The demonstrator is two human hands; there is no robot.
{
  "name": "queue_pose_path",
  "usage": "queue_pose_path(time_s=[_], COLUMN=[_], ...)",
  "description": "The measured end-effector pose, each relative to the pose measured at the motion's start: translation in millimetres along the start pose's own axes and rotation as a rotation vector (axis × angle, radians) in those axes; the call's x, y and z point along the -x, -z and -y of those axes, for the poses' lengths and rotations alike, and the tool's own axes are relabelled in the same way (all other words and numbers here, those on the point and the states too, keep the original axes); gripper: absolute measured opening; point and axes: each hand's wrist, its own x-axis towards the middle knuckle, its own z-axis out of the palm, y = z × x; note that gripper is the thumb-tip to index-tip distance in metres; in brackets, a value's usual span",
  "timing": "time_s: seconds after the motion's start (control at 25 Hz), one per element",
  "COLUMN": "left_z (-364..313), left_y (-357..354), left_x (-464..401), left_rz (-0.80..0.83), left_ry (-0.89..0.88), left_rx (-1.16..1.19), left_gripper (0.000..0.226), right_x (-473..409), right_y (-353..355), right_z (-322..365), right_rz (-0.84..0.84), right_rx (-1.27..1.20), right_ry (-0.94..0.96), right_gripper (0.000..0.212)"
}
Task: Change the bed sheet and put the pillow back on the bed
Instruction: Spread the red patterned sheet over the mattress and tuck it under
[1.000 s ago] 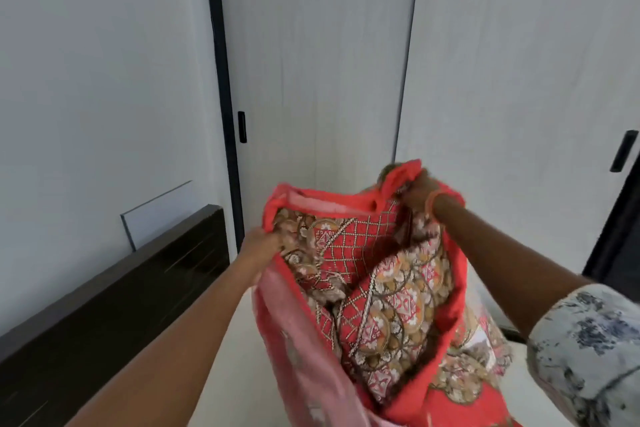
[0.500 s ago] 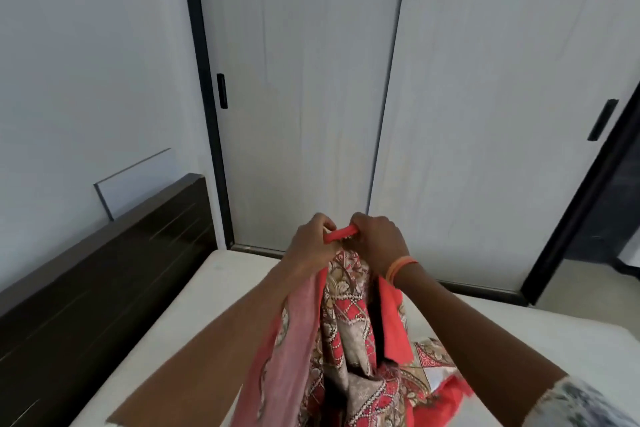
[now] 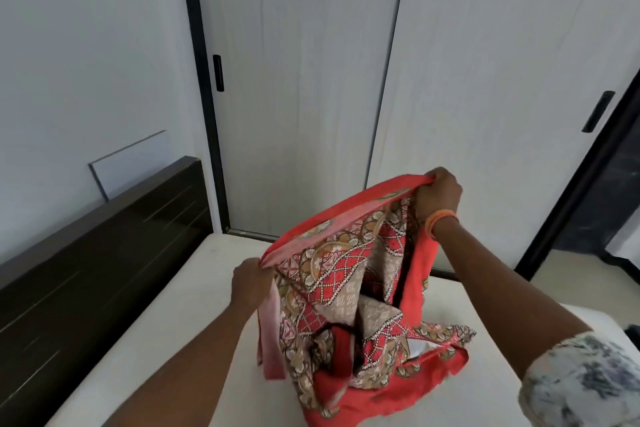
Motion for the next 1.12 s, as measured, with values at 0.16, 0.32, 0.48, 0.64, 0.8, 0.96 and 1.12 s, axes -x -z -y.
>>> queue_pose_path(time_s=[0.16,0.32,0.48,0.64,0.8,0.96,1.12], left_z=[-38.9,-94.7,-167.2,-179.3,-142.8,-92.6,-88.0], left_y=[24.3,41.2,45.4,60.3,50.7,53.9,58.9], left_x=[-14.5,-8.3,0.8,-1.5,-15.7,-27.8,-45.3], left_rz=[0.002,0.001,0.082,0.152,-0.084,-0.059,0.090], left_ry=[-0.144,-0.243,-0.485,-0.661,-0.620,-0.338,-0.228], left_rx=[0.149,0.318,0.194,0.020,-0.444,-0.380,-0.026], left_gripper=[0.022,0.028,0.012,0.017,0.034,0.020,0.017], right_x=[-21.4,-9.3,55.4,58.9,34.2,-4.4,-16.9], right_y=[11.6,18.1,-10.8,-22.8,-8.1,13.1,10.7], right_z=[-30.2,-22.1,13.6,43.3,46.6,34.9,19.3], right_rz=[-0.009,0.316,0.806,0.550,0.311,0.141,0.153], right_rx=[0.034,0.281,0.097,0.154,0.253,0.080,0.114], right_ry=[-0.135,-0.078,0.301,0.537,0.598,0.420,0.236], right_gripper=[0.027,0.058,0.126,0.027,0.014,0.011,0.011])
